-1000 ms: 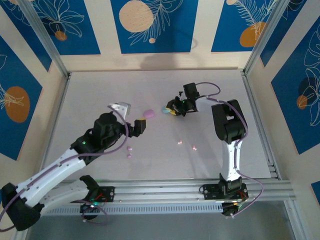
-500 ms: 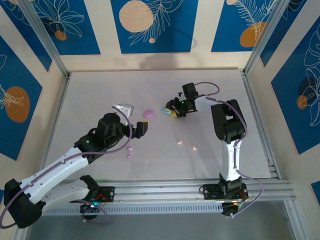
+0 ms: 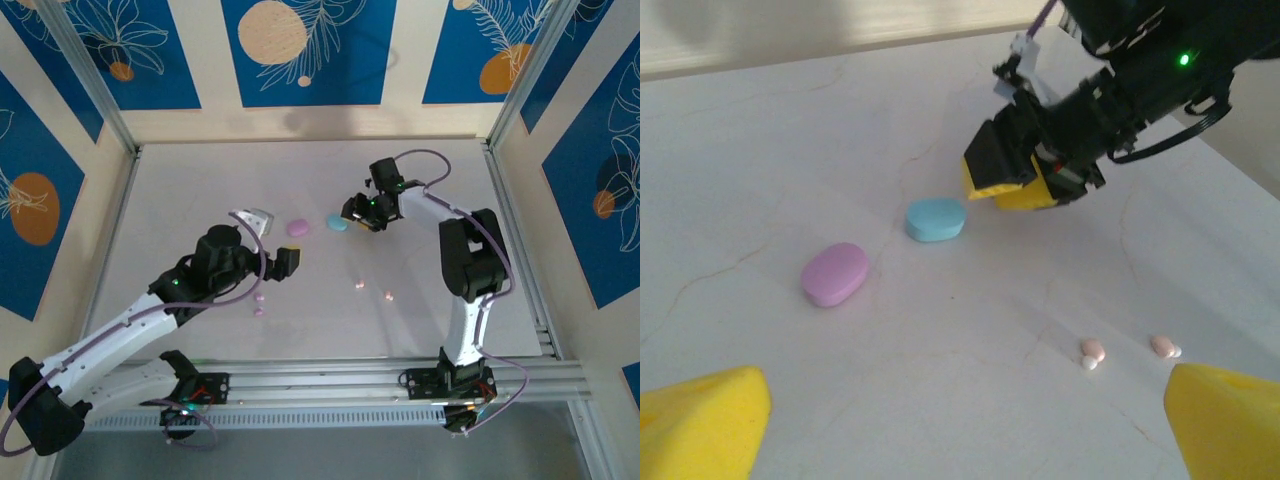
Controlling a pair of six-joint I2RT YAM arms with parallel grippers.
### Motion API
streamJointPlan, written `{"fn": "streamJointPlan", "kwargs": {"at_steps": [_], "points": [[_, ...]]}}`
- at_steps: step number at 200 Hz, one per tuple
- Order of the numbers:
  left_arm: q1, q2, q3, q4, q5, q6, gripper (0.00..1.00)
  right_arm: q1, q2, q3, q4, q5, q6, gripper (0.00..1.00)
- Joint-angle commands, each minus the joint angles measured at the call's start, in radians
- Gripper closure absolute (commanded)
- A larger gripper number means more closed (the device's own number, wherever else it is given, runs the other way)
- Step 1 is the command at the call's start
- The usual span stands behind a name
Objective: Insert wireless bluetooth earbuds into charging case
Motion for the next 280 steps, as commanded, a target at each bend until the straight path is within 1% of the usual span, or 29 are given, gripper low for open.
{"fn": "streamJointPlan", "kwargs": {"at_steps": [1,22,46,54,102,144,185,251,280], "points": [[-0.001,0.019,0.052,-0.021,0.064,0.011,0.00,-0.026,-0.074,0.009,-0.073,0.119,-0.155,0.47],[-0.001,0.023,0.047,-0.011,0.067,0.000,0.00,-0.059,-0.061,0.026,-0.074,0.133,-0.270,0.47],[-0.001,0.018,0.042,-0.007,0.075,-0.003,0.00,-0.103,0.018,0.099,-0.121,0.064,-0.313,0.46],[0.000,0.016,0.044,-0.010,0.075,-0.005,0.00,-0.108,0.039,0.119,-0.132,0.063,-0.324,0.46],[-0.001,0.006,0.050,-0.019,0.087,-0.005,0.00,-0.110,0.157,0.247,-0.210,0.112,-0.423,0.45],[0.000,0.015,0.062,-0.027,0.099,-0.003,0.00,-0.106,0.223,0.315,-0.255,0.074,-0.497,0.44],[0.000,0.022,0.067,-0.022,0.113,-0.004,0.00,-0.096,0.234,0.309,-0.265,0.044,-0.539,0.43],[-0.001,0.037,0.094,-0.027,0.130,-0.005,0.00,-0.048,0.268,0.336,-0.320,0.215,-0.626,0.43],[-0.001,0.049,0.108,-0.031,0.138,-0.007,0.00,-0.033,0.279,0.343,-0.313,0.286,-0.627,0.44]]}}
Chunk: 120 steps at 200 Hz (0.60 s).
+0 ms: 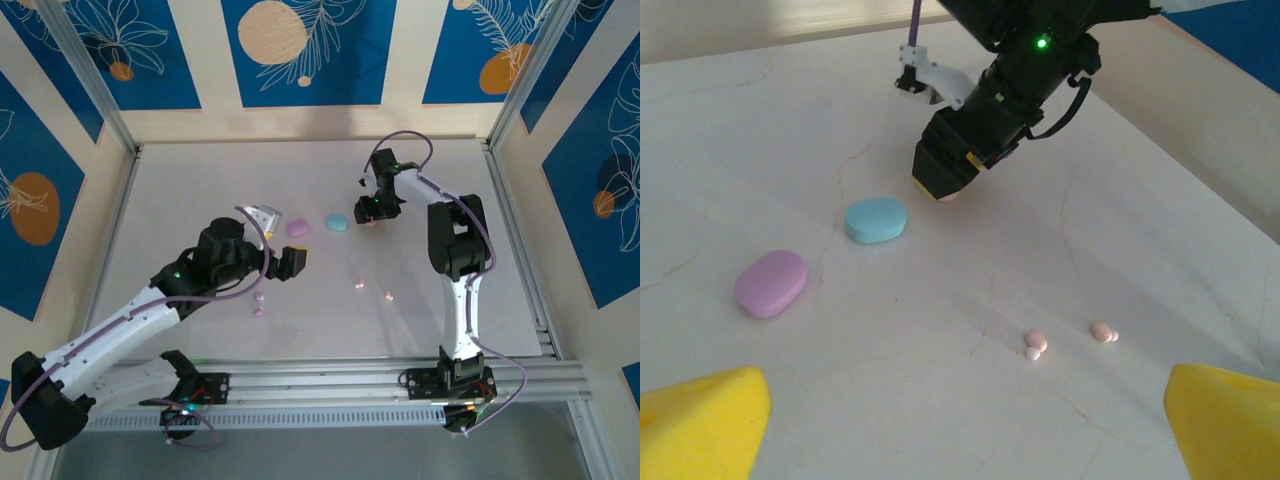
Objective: Insert wireless bluetooth earbuds into charging case
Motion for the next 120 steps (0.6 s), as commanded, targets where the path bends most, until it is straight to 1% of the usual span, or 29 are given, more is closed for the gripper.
{"fn": "streamJointPlan", "kwargs": {"at_steps": [1,26,45,73,95,108,120], "points": [[-0.001,0.010,0.044,-0.008,0.029,-0.005,0.00,0.012,0.027,0.040,-0.024,0.081,-0.031,0.44],[0.000,0.013,0.049,-0.010,0.030,-0.012,0.00,0.016,0.047,0.056,-0.026,0.103,-0.016,0.46],[0.000,0.017,0.058,-0.035,0.007,-0.019,0.00,0.017,0.061,0.069,-0.033,0.102,-0.002,0.50],[-0.001,0.020,0.072,-0.059,-0.034,-0.028,0.00,0.025,0.043,0.068,-0.046,0.098,0.013,0.63],[-0.001,0.014,0.075,-0.064,-0.074,-0.045,0.00,0.042,-0.039,0.011,-0.021,0.078,0.029,0.69],[0.002,0.008,0.075,-0.069,-0.094,-0.053,0.00,0.049,-0.127,-0.045,0.014,0.048,0.046,0.70],[0.004,0.002,0.074,-0.070,-0.097,-0.061,0.00,0.055,-0.222,-0.113,0.061,-0.007,0.065,0.71]]}}
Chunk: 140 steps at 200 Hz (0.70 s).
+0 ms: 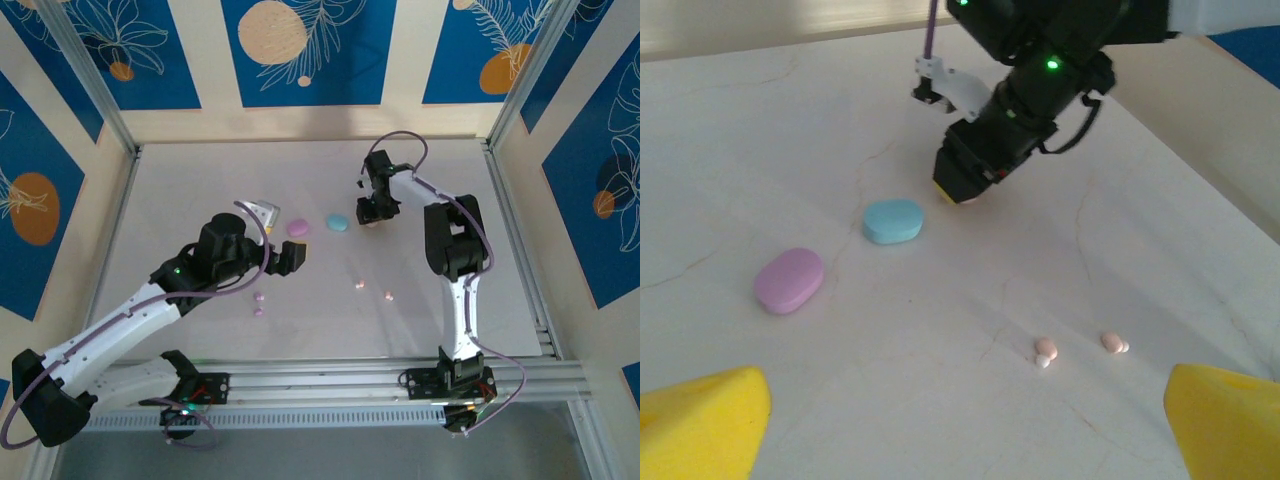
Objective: Insert wireless bluetooth earbuds into charging case
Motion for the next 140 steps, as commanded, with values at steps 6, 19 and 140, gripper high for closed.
{"fn": "streamJointPlan", "kwargs": {"at_steps": [6,19,140], "points": [[0.007,-0.022,0.030,-0.020,-0.042,-0.038,0.00,0.025,-0.251,-0.126,0.087,-0.116,0.054,0.71],[0.014,-0.033,0.032,-0.014,-0.013,-0.044,0.00,0.038,-0.379,-0.225,0.169,-0.187,0.067,0.71],[0.027,0.029,0.099,0.124,0.392,-0.097,0.08,0.346,-1.211,-0.840,0.659,-0.337,-0.358,0.74]]}}
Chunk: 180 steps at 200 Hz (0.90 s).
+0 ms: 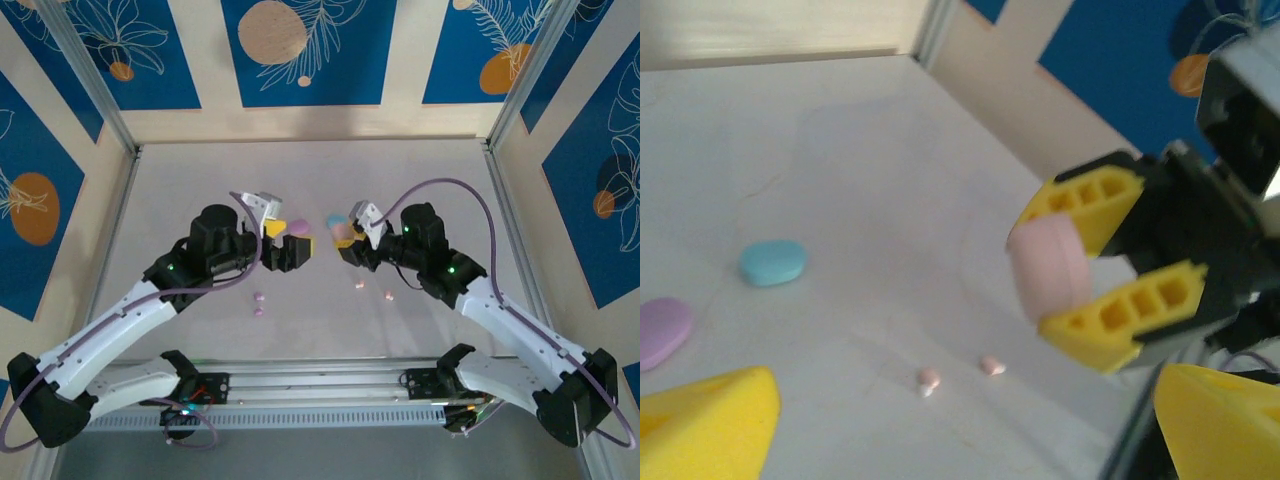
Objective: Insert wireless bluetooth earbuds into charging case
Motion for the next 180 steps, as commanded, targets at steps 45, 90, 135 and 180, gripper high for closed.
{"fn": "streamJointPlan", "kwargs": {"at_steps": [45,90,135,180], "points": [[0.004,0.065,0.039,0.084,0.206,-0.034,0.19,0.096,-0.030,0.021,0.018,0.012,-0.138,0.74],[-0.001,0.095,0.034,0.122,0.239,-0.089,0.31,0.117,-0.015,0.030,0.023,0.031,-0.154,0.73],[-0.014,0.129,0.044,0.119,0.239,-0.105,0.34,0.144,-0.005,0.031,0.049,0.087,-0.161,0.73],[-0.025,0.181,0.067,0.099,0.231,-0.132,0.51,0.172,0.025,0.044,0.046,0.166,-0.195,0.71]]}}
